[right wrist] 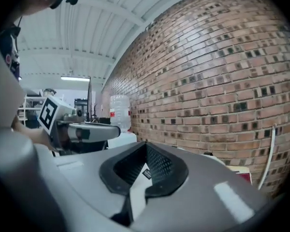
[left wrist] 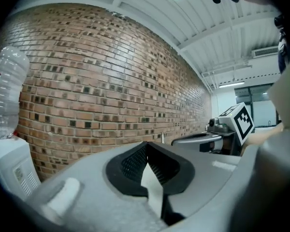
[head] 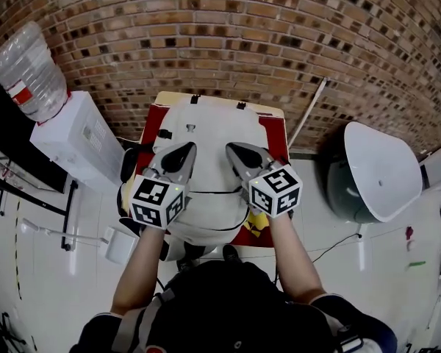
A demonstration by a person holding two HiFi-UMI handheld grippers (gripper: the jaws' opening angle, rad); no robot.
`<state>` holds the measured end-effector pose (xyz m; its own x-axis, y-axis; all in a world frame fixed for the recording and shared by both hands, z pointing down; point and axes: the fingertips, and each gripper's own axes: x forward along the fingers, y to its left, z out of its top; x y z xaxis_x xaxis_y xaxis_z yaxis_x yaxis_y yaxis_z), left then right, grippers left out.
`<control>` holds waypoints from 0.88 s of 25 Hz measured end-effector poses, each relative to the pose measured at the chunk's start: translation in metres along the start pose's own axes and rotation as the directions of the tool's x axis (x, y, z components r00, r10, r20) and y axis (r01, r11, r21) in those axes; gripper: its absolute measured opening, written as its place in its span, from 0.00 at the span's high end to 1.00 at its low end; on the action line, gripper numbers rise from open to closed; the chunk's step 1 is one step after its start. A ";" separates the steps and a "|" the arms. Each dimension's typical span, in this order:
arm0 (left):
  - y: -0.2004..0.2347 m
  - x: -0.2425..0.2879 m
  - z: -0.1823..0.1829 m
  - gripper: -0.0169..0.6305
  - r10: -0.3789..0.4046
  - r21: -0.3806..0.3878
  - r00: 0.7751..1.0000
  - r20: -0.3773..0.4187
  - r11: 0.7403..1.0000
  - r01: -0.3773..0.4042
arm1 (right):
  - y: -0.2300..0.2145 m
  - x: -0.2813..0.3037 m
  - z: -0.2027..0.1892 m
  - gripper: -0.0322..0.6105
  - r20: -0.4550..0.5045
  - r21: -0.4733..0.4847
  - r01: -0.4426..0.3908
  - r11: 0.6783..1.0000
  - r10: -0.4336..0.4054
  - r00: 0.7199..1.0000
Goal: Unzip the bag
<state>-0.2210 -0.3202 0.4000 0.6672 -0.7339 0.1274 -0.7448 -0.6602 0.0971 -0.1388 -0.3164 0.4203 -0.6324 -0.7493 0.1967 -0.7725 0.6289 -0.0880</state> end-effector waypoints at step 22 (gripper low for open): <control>-0.015 0.005 0.027 0.97 -0.066 -0.056 0.995 0.071 0.996 0.070 | 0.013 -0.010 0.050 0.94 0.153 0.036 -0.021 0.999 0.015 0.988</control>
<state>-0.2065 -0.3182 0.3724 0.7138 -0.6985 0.0504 -0.6961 -0.6997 0.1609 -0.1448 -0.3113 0.3679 -0.6453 -0.7627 0.0436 -0.7608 0.6364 -0.1276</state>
